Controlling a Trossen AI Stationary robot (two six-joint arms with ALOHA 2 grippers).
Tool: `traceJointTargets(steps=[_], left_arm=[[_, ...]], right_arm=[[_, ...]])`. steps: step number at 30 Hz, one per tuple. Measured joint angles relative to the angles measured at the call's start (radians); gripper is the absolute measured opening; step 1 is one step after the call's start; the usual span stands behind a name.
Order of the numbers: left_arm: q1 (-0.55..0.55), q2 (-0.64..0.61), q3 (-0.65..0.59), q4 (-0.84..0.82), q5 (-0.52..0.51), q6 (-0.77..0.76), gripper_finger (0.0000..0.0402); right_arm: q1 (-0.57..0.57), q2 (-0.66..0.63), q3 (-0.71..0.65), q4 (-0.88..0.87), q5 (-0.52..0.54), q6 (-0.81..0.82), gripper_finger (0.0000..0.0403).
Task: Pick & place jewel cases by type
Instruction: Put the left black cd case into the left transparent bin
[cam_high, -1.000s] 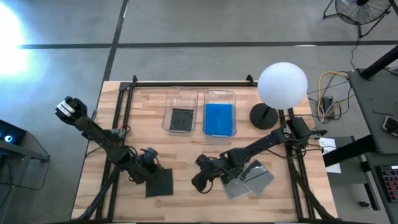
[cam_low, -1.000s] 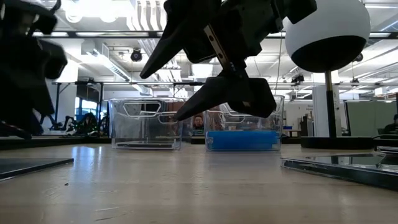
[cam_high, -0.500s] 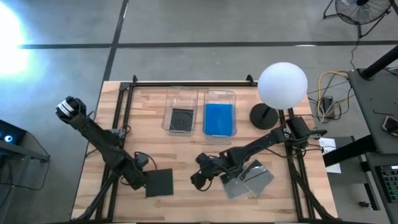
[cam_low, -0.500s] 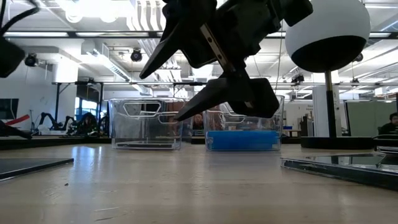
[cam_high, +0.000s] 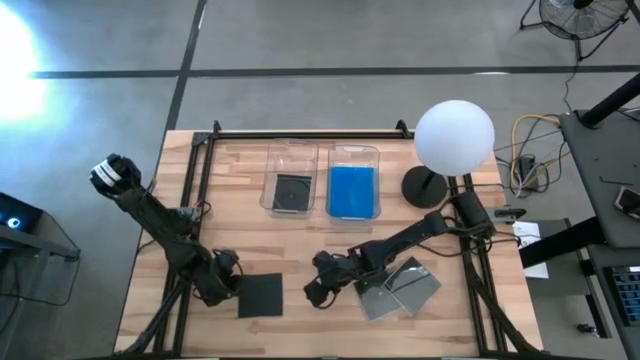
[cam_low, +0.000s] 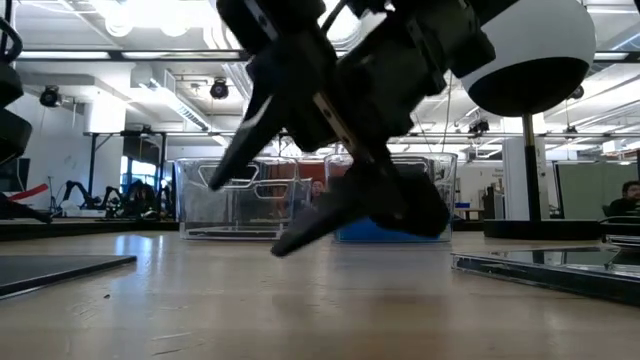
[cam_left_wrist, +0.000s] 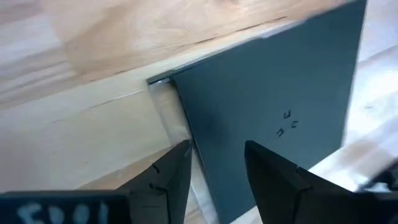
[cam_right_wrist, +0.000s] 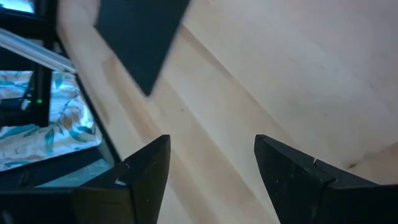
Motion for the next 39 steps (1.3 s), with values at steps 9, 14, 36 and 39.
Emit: traceJointTargets(steps=[9, 14, 36, 39], left_arm=[[0.003, -0.011, 0.082, 0.005, -0.246, 0.135, 0.0136], [0.002, -0.003, 0.121, -0.188, -0.141, 0.139, 0.0136], [0.003, 0.099, 0.04, -0.004, -0.077, 0.051, 0.0136], [0.007, 0.126, 0.043, 0.05, -0.093, 0.051, 0.0136]], right_arm=[[0.0, 0.022, 0.0, 0.004, -0.007, 0.012, 0.0228], [-0.006, 0.023, 0.0, 0.022, -0.007, 0.012, 0.0228], [-0.007, 0.075, 0.019, 0.107, -0.006, 0.091, 0.0228], [-0.01, 0.077, 0.019, 0.117, -0.006, 0.088, 0.0228]])
